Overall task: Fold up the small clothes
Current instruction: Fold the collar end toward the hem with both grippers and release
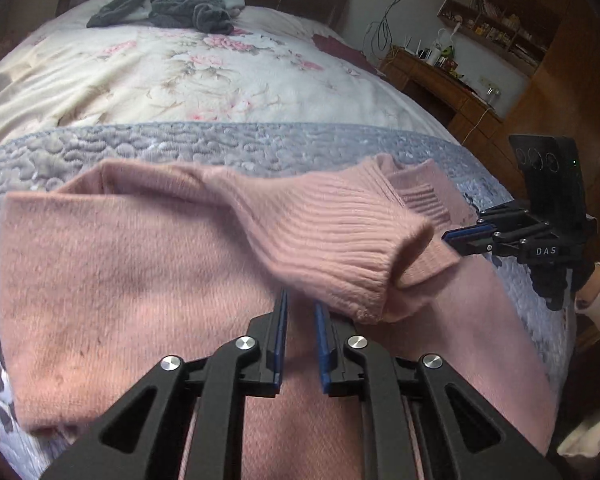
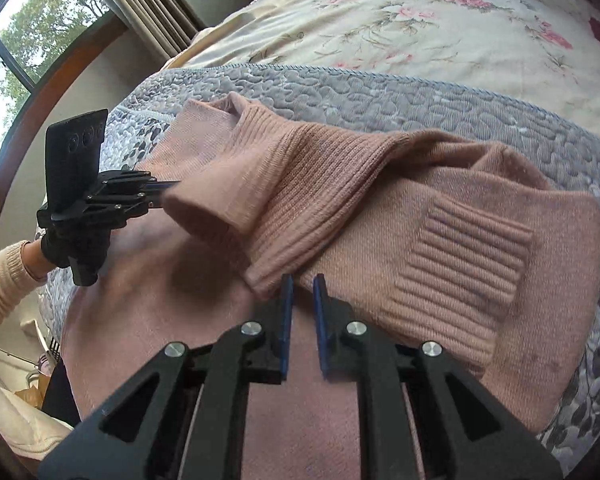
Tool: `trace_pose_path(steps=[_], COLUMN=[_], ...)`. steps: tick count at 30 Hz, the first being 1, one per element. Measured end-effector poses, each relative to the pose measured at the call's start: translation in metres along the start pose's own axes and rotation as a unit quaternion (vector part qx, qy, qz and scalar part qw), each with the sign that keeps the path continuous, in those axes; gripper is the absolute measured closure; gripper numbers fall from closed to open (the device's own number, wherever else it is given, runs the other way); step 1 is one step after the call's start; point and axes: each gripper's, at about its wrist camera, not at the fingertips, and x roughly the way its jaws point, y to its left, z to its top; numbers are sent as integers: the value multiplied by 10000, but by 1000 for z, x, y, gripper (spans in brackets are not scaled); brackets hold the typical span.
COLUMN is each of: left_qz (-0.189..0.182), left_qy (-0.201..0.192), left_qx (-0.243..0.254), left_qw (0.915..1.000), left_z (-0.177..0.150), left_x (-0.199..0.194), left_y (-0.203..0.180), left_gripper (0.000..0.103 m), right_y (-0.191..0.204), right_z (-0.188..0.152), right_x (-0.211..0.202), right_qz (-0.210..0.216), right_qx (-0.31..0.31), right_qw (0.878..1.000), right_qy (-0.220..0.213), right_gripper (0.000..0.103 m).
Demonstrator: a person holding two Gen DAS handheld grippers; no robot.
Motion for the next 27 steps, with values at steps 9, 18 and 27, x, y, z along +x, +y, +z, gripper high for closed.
trace_pose_path(steps=[9,18,27], left_qz=[-751,-545,106], left_qy=[38,175,212], left_qx=[-1532,-1560,-994], left_qw=[9853,9861,9948], left_z=[7,17,16], left_x=[4,22,23], left_y=[12,3,7], left_gripper=[62,94,95], right_y=[-22,-13,-24], right_z=[-7,4,-9], right_x=[3,23,12], right_qz=[1201,1143,380], right_qx=[1654,1671,1569], right_qw=[9787,9793,9868], right_qy=[-169,-33,157], right_gripper=[64,96,97])
